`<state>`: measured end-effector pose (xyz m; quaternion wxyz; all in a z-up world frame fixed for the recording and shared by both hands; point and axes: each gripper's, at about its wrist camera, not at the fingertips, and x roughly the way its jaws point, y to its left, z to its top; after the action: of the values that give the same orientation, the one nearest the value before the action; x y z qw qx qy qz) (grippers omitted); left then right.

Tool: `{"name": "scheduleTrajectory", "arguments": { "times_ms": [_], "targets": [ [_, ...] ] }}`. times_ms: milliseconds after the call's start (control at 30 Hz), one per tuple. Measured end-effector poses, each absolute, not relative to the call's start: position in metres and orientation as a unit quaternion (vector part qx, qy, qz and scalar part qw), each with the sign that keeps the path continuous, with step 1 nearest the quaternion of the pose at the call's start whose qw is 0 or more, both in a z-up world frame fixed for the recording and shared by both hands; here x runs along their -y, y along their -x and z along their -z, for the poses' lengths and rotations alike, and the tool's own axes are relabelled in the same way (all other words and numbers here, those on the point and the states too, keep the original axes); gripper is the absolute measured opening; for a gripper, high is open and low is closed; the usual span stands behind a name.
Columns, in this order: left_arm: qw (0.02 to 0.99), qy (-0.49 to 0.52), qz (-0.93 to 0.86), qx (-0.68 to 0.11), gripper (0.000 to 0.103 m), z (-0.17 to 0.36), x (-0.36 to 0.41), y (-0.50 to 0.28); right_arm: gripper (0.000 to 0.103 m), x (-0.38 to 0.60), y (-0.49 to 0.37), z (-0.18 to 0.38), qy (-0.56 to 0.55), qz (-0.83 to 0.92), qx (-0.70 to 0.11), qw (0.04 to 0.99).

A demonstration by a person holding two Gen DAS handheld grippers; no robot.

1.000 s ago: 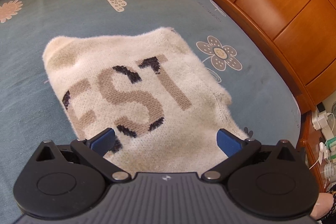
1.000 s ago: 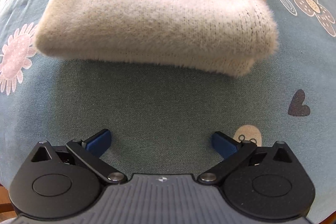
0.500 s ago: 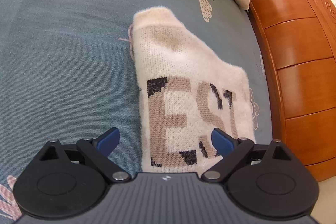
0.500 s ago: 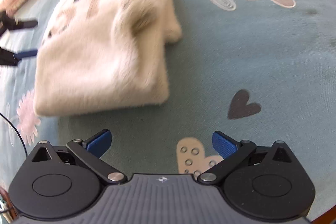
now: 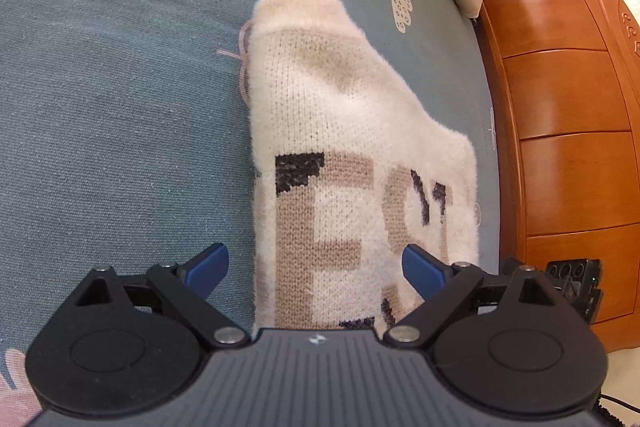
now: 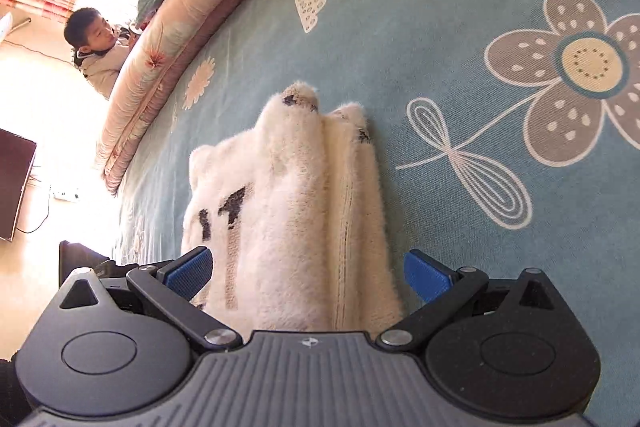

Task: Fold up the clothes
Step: 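Lower both open grippers onto the sweater edge to grasp it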

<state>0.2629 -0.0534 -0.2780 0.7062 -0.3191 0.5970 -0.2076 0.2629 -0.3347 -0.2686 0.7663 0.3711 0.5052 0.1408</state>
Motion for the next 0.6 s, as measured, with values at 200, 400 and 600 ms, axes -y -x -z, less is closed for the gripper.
{"name": "scheduleTrajectory", "arguments": {
  "times_ms": [200,400,600],
  "targets": [
    [0.695,0.311,0.222,-0.61,0.093,0.287,0.068,-0.275,0.103,0.329,-0.291,0.306,-0.428,-0.148,-0.516,0.727],
    [0.689,0.314,0.225,-0.613,0.096,0.295,0.081,-0.287,0.103,0.332,-0.304,0.32,-0.464,-0.157,-0.502,0.713],
    [0.68,0.324,0.234,-0.615,0.097,0.299,0.081,-0.286,0.103,0.33,-0.306,0.324,-0.469,-0.169,-0.506,0.704]
  ]
}}
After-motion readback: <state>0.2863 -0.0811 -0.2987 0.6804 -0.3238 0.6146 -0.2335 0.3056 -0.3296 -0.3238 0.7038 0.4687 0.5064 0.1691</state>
